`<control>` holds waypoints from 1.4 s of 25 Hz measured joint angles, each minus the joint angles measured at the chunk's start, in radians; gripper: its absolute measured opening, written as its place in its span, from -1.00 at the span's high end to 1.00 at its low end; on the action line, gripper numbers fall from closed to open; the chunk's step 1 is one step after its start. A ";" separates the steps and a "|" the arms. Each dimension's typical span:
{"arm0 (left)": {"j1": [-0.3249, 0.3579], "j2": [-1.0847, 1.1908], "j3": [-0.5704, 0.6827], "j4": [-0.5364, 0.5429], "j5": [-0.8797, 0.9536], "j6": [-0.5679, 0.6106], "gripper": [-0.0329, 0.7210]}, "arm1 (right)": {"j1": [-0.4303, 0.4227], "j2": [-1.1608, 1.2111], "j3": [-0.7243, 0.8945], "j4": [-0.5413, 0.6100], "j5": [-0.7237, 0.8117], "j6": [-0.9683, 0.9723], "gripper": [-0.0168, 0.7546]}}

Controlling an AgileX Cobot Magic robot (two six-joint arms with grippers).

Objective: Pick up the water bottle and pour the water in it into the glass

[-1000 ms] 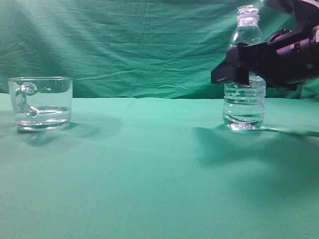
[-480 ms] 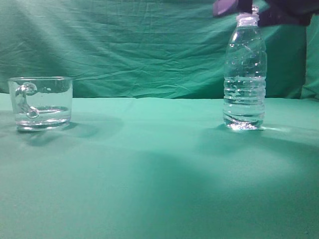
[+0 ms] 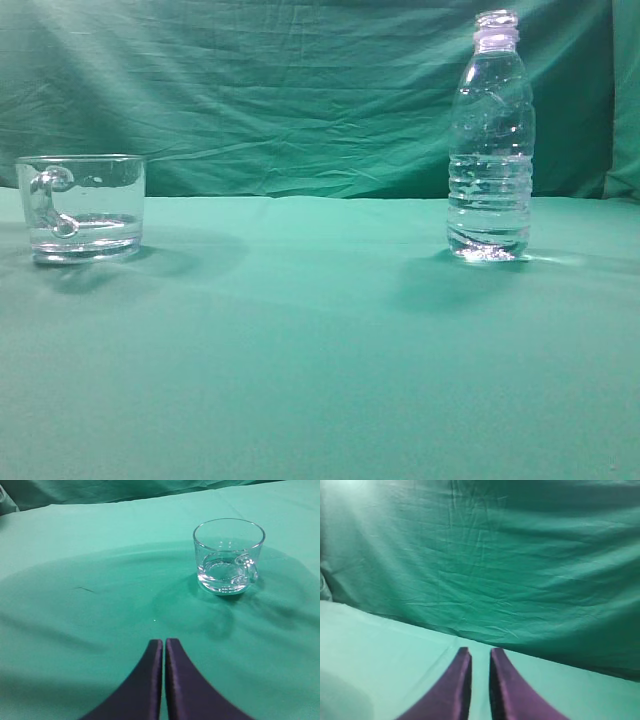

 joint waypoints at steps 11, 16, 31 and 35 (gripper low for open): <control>0.000 0.000 0.000 0.000 0.000 0.000 0.91 | 0.000 -0.402 0.000 0.015 0.379 0.127 0.96; 0.000 0.000 0.000 0.000 0.000 0.000 0.91 | 0.000 -0.500 0.000 0.026 0.473 0.129 0.96; 0.000 0.000 0.000 0.000 0.000 0.000 0.91 | -0.021 -0.767 0.152 0.040 0.868 -0.093 0.96; 0.000 0.000 0.000 0.000 0.000 0.000 0.91 | -0.092 -0.892 0.317 0.040 0.809 -0.103 0.96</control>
